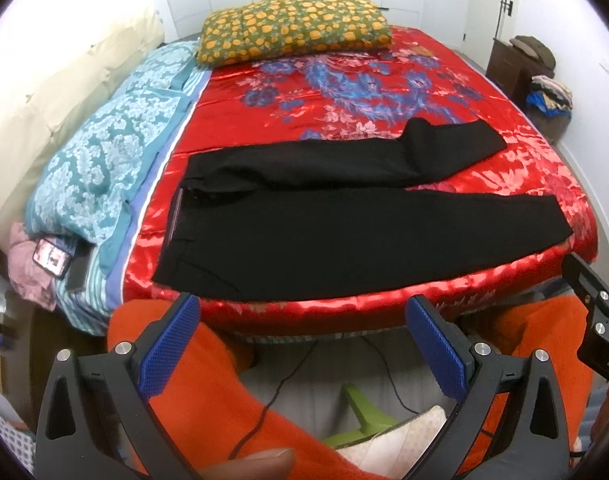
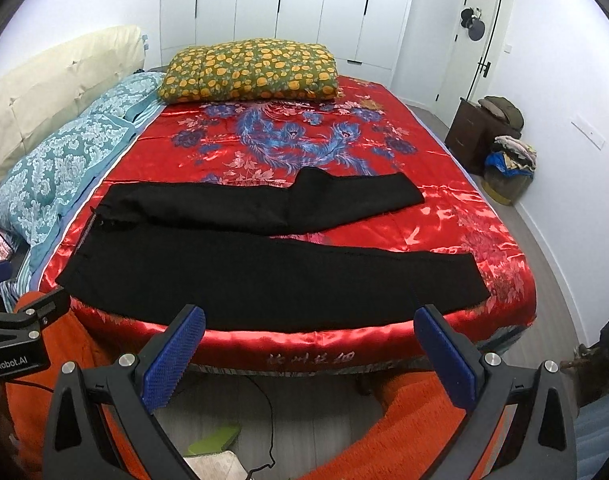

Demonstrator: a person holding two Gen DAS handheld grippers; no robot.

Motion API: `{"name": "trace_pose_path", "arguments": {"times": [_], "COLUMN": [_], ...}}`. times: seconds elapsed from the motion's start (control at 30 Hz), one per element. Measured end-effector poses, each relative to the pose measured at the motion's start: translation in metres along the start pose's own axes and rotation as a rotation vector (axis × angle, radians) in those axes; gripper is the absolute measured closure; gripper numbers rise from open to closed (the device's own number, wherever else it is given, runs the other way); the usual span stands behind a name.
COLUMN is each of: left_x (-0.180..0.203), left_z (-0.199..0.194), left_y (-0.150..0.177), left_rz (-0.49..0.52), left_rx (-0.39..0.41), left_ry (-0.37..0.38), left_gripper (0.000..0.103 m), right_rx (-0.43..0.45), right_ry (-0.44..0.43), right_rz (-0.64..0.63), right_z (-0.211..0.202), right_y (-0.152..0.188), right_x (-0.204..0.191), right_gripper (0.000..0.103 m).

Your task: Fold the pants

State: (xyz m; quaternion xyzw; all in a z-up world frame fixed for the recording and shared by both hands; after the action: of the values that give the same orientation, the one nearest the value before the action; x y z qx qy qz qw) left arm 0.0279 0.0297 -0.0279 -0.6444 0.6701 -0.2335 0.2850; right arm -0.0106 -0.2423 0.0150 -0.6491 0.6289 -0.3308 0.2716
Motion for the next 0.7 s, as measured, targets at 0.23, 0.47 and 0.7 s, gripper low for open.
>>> {"name": "trace_pose_path", "arguments": {"times": [0.23,0.47,0.7], "left_x": [0.000,-0.001,0.001], "left_z": [0.000,0.009,0.023], "left_y": [0.004,0.006,0.004], "left_rz": [0.005,0.004,0.008], "left_rx": [0.005,-0.011,-0.028], "left_ry": [-0.008,-0.012,-0.017], "left_gripper": [0.001,0.001,0.001], "right_rx": [-0.016,-0.029,-0.045], "right_ry": [0.000,0.012,0.020], "right_rz": [-0.009,0.002,0.006], "right_z": [0.000,0.008,0.021], "right_y": [0.008,0.009,0.006], "right_x": [0.000,0.005,0.007], "right_gripper": [0.000,0.000,0.000]}}
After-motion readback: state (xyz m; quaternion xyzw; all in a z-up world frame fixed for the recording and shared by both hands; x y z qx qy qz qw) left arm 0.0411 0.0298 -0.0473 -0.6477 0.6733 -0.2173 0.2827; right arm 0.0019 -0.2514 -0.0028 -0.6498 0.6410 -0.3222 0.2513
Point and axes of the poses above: each gripper's, at about its wrist camera, not at the fingertips, and z roughly the way its jaws point, x to its right, y to its underside, the point moved 7 cm from there along z, roughly the way its jaws point, and after that the axes turned 11 degrees about x, right-handed, at the moved point
